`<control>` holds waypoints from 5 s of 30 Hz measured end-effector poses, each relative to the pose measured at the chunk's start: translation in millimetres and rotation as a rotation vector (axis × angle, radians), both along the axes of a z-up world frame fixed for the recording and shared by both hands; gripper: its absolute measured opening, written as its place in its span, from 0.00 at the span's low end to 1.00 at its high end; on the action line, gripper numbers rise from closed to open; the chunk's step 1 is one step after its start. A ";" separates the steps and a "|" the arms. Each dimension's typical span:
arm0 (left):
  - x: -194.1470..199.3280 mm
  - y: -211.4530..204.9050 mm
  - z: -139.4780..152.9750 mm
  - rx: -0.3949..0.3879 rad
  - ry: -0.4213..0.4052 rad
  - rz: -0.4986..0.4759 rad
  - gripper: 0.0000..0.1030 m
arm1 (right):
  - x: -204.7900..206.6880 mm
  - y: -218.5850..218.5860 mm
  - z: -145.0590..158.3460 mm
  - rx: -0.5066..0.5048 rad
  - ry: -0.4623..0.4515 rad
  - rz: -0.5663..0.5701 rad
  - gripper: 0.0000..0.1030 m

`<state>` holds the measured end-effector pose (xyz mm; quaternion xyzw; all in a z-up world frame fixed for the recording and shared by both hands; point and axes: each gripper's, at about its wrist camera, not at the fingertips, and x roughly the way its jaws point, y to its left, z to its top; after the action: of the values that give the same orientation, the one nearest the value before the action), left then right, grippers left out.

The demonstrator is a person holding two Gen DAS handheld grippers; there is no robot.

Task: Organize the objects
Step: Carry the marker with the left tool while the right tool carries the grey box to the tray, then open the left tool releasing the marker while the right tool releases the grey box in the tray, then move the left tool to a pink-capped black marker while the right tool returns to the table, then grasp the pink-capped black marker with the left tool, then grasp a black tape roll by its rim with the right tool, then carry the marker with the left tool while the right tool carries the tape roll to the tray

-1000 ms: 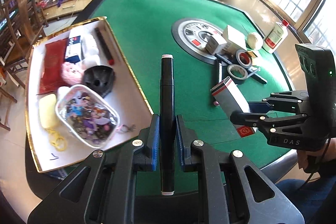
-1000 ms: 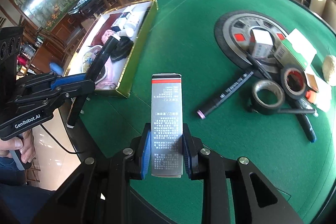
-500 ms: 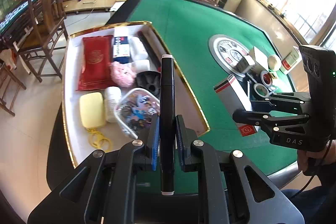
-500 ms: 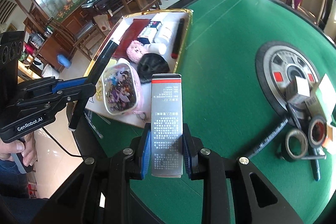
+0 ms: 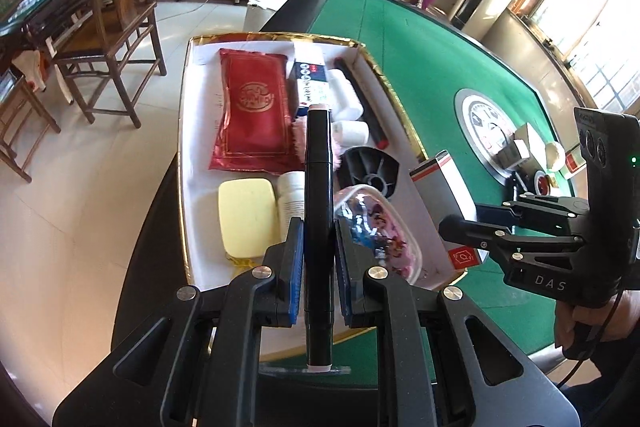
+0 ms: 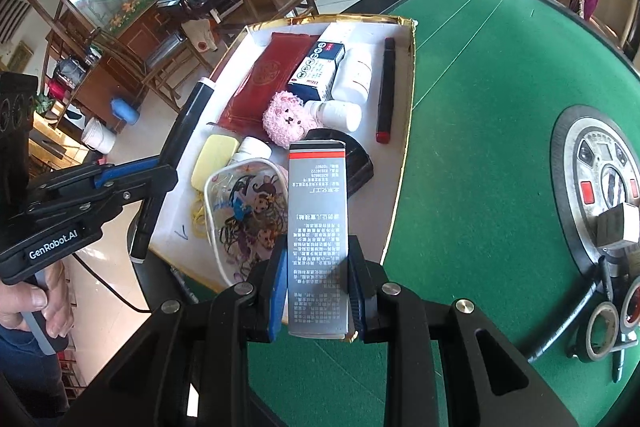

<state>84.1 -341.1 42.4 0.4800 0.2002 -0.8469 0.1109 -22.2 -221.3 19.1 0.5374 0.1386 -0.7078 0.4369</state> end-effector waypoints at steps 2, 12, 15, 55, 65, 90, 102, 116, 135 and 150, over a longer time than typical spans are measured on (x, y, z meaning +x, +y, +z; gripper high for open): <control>-1.7 -6.5 -4.5 0.008 -0.009 0.005 0.13 | -3.2 -4.5 -5.4 0.014 -0.002 -0.005 0.25; -6.6 -20.1 -24.1 0.040 -0.044 0.020 0.13 | -15.6 -16.0 -31.6 0.065 -0.023 -0.024 0.25; -5.3 -19.2 -30.2 0.051 -0.052 0.025 0.13 | -16.2 -17.3 -37.4 0.078 -0.019 -0.027 0.25; -133.4 209.6 -17.8 0.121 -0.034 -0.466 0.21 | -35.1 285.9 -12.3 -0.105 -0.134 -0.523 0.33; -192.8 289.6 -62.8 -0.110 -0.215 -0.473 0.21 | -40.1 370.5 -34.7 -0.141 -0.178 -0.506 0.38; -106.1 252.1 -79.0 -0.088 -0.220 -0.445 0.13 | -29.4 322.1 -4.5 -0.087 0.040 -0.483 0.62; -66.4 241.0 -79.7 -0.076 -0.220 -0.424 0.14 | -84.7 247.7 -35.1 0.113 0.131 -0.343 0.65; -41.6 234.7 -73.3 -0.137 -0.217 -0.285 0.14 | -76.7 250.9 -44.2 0.044 0.144 -0.259 0.56; -55.4 224.9 -49.8 -0.044 -0.087 -0.385 0.14 | 5.6 242.7 -17.3 -0.011 0.147 -0.341 0.56; -9.4 161.3 -8.9 -0.002 0.038 -0.255 0.14 | 29.6 166.1 13.7 -0.038 0.205 -0.221 0.56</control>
<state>74.6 -179.7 33.5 0.4855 0.1389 -0.8631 -0.0010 7.5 -55.2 32.8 0.4660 0.1092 -0.8052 0.3502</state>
